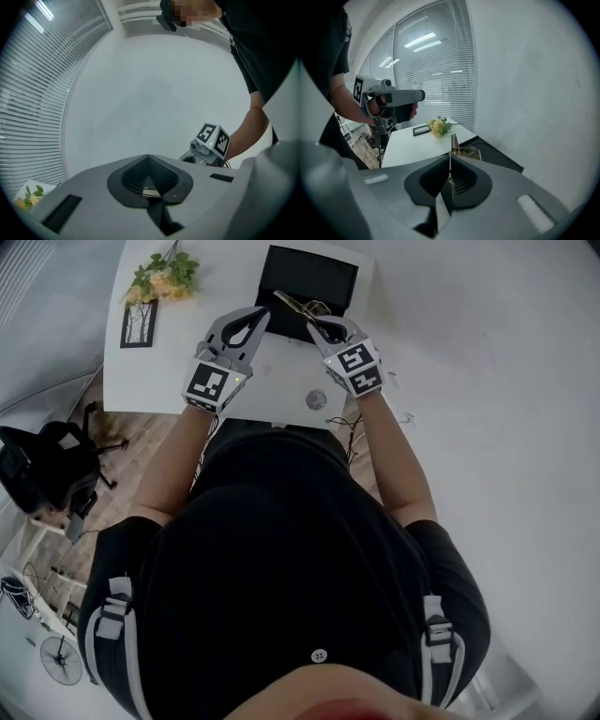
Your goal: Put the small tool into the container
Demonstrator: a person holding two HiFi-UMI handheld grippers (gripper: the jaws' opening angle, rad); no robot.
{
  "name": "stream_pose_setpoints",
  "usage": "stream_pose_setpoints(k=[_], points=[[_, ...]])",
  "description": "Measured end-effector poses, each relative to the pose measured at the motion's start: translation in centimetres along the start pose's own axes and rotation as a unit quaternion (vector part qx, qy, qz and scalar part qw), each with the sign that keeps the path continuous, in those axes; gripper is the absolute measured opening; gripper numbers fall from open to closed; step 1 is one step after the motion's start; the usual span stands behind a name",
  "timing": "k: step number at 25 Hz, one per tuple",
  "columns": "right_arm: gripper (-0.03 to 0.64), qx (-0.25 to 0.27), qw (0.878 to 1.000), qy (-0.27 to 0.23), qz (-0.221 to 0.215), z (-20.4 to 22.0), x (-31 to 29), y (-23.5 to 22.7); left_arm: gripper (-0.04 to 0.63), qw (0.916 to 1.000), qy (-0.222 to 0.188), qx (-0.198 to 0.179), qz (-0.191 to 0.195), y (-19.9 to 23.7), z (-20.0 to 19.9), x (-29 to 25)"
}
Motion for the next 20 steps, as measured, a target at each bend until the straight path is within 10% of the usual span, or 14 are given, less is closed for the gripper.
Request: stream_pose_setpoints(k=[20], points=[[0.018, 0.009, 0.986, 0.125, -0.113, 8.4, -8.3, -3.4, 0.008, 0.9911, 0.036, 0.038, -0.122, 1.2, 6.1, -1.3]])
Point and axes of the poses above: the fingertips, and each gripper's own axes: x backward along the fingers, y to its left, z out of its underside, the point moved 2 cm from there along x, backward along the fingers, and after that the axes turned 10 degrees about -z, right-handed, at the moved point
